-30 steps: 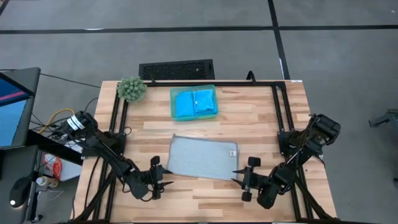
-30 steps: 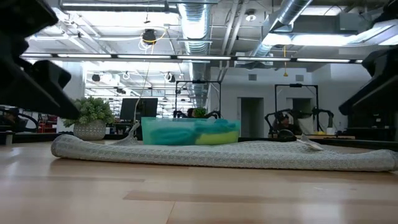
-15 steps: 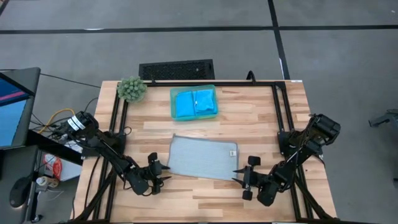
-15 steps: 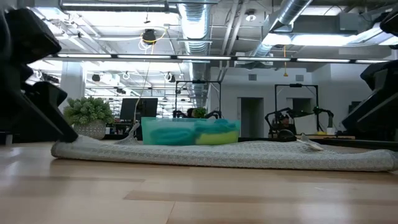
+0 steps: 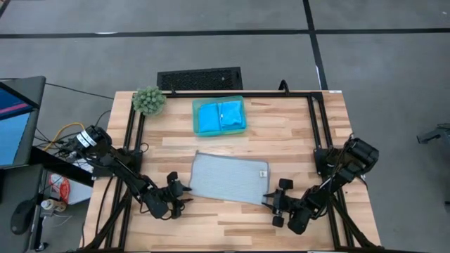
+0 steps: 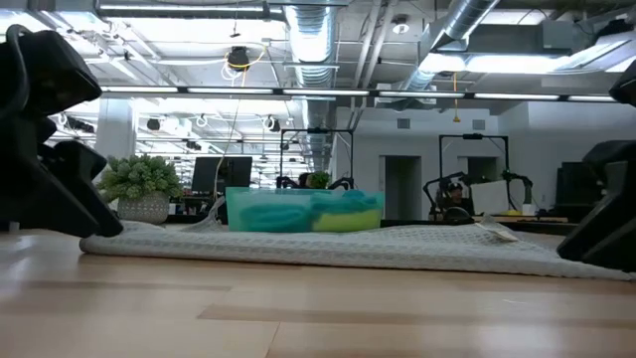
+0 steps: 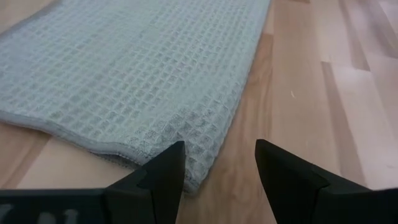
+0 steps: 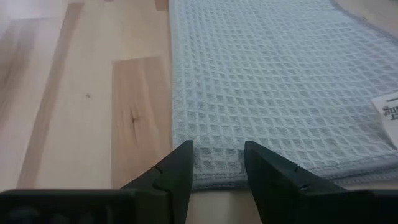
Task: Fold microfiber towels
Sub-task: Fold the gray microfiber towel
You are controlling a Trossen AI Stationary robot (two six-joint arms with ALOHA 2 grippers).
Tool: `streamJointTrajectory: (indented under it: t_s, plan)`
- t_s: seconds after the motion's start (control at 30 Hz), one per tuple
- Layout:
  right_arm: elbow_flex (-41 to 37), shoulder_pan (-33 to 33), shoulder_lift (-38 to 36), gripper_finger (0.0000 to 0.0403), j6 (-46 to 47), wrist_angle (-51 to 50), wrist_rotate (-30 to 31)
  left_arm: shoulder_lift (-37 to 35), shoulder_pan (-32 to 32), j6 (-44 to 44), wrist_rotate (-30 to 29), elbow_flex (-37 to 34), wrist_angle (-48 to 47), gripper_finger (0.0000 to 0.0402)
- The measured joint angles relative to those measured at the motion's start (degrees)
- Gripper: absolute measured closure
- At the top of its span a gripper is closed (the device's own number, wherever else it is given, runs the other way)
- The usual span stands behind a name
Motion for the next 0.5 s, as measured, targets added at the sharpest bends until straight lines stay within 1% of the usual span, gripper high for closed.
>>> streamJointTrajectory:
  t_s: [0.1, 0.3, 0.43, 0.5]
  plan:
    - [0.0, 0.1, 0.0, 0.0234, 0.0, -0.1, -0.4, 0.0, 0.0, -0.9, 0.9, 0.0, -0.1, 0.0214]
    - [0.0, 0.5, -0.2, 0.0237, 0.0, -0.4, -0.7, 0.0, 0.1, -0.9, 0.8, 0.0, -0.3, 0.0214]
    - [0.4, 0.6, -0.4, 0.0244, -0.3, -0.6, -1.0, 0.0, 0.6, -1.7, 3.0, 0.0, -0.3, 0.0214]
    - [1.0, 0.6, -1.1, 0.0248, -2.0, -0.8, -2.2, 0.0, 0.7, -2.7, 4.4, 0.0, 0.0, 0.0214]
